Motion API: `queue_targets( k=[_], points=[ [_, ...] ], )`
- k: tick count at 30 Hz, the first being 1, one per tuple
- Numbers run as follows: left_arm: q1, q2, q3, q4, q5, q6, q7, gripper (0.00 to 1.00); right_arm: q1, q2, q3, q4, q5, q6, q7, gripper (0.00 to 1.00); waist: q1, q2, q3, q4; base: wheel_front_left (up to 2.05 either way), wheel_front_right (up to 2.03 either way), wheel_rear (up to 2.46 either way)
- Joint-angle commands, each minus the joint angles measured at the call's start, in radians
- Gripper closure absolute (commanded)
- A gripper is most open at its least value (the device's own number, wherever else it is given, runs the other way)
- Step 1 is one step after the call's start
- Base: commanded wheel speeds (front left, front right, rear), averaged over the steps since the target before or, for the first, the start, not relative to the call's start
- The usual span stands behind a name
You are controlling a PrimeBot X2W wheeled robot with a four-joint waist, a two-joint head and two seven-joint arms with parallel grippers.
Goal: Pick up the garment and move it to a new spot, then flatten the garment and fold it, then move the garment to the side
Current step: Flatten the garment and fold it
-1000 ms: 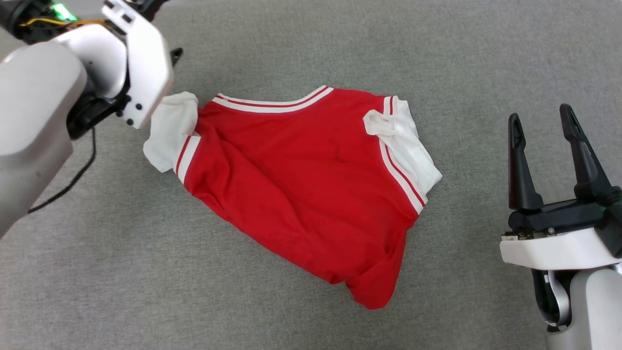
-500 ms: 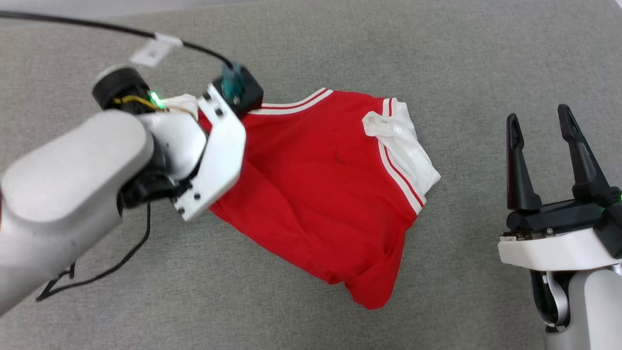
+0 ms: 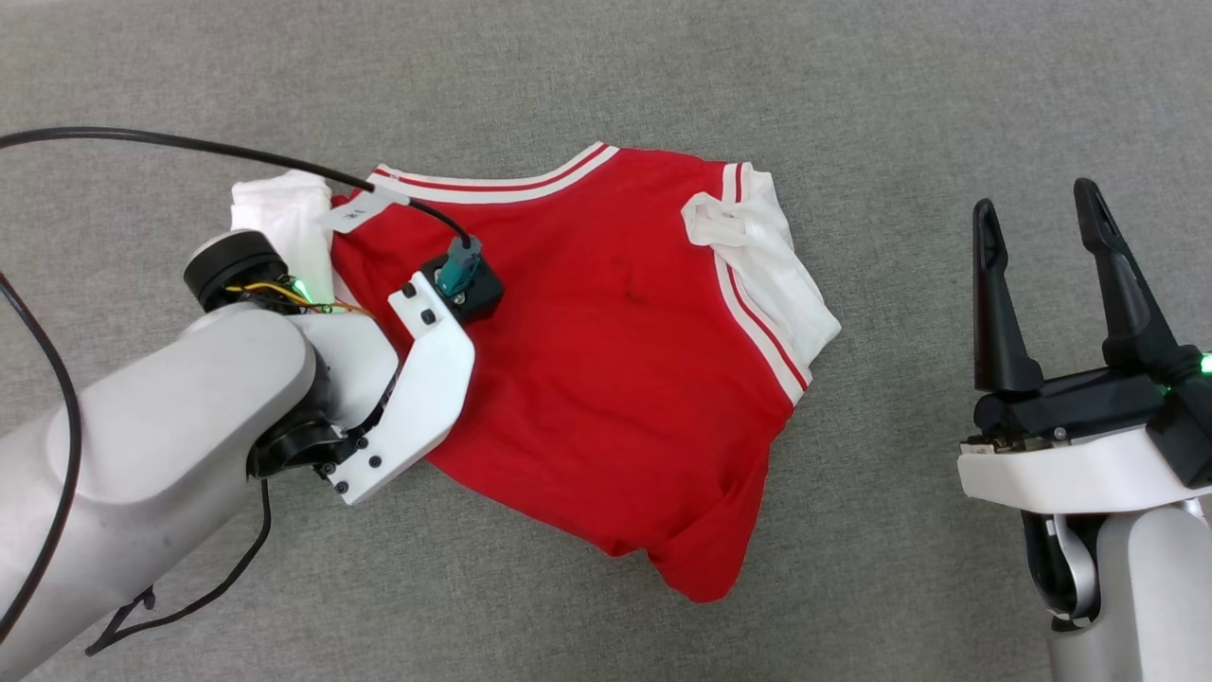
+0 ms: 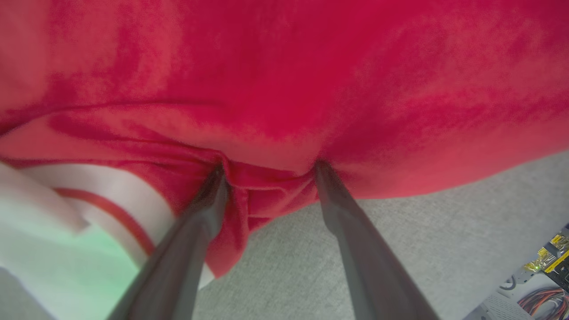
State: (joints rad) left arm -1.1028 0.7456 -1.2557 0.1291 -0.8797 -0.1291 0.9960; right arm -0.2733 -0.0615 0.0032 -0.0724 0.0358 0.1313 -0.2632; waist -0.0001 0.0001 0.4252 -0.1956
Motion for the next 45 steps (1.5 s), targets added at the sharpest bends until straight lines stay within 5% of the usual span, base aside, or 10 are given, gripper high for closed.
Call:
queue_targets(
  k=[1, 11, 19, 27, 28, 35, 40, 45],
  points=[
    [0.085, 0.009, -0.046, 0.040, 0.000, 0.001, 0.005, 0.98, -0.009, 0.006, 0.001, 0.001, 0.005, -0.001, -0.002, 0.00, 0.0001, -0.0001, -0.003, 0.000, 0.00, 0.00, 0.00],
    [0.006, 0.054, -0.014, -0.034, -0.053, 0.001, -0.243, 1.00, 0.043, 0.000, -0.010, 0.028, -0.002, -0.001, -0.002, 0.00, 0.0001, -0.0001, -0.121, 0.042, 0.00, 0.00, 0.00],
    [0.179, 0.114, -0.021, -0.199, -0.053, 0.033, -0.322, 1.00, 0.089, -0.011, -0.022, 0.039, 0.005, -0.001, -0.002, 0.00, 0.0001, -0.0001, -0.192, 0.084, 0.00, 0.00, 0.00],
    [0.401, 0.076, -0.024, -0.237, -0.048, 0.071, -0.364, 1.00, 0.096, -0.024, -0.022, 0.057, 0.005, -0.001, -0.002, 0.00, 0.0001, -0.0001, -0.194, 0.096, 0.00, 0.00, 0.00],
    [0.417, 0.056, -0.011, -0.216, -0.020, 0.090, -0.428, 0.00, 0.087, -0.038, -0.015, 0.064, -0.002, -0.001, -0.002, 0.00, 0.0001, -0.0001, -0.198, 0.099, 0.00, 0.00, 0.00],
    [0.414, 0.040, 0.125, -0.215, 0.044, 0.200, -0.714, 0.00, 0.014, -0.114, 0.011, 0.063, -0.017, -0.001, -0.002, 0.00, 0.0001, -0.0001, -0.225, 0.117, 0.00, 0.00, 0.00],
    [0.441, 0.046, 0.236, -0.212, 0.114, 0.351, -0.945, 0.00, -0.080, -0.222, 0.093, 0.138, -0.007, -0.001, 0.017, 0.00, 0.0001, -0.0001, -0.235, 0.134, 0.00, 0.00, 0.00],
    [0.497, 0.041, 0.325, -0.207, 0.156, 0.502, -1.137, 0.00, -0.215, -0.362, 0.269, 0.211, 0.087, -0.001, 0.200, 0.00, 0.0001, -0.0001, -0.231, 0.149, 0.00, 0.00, 0.00]
  ],
)
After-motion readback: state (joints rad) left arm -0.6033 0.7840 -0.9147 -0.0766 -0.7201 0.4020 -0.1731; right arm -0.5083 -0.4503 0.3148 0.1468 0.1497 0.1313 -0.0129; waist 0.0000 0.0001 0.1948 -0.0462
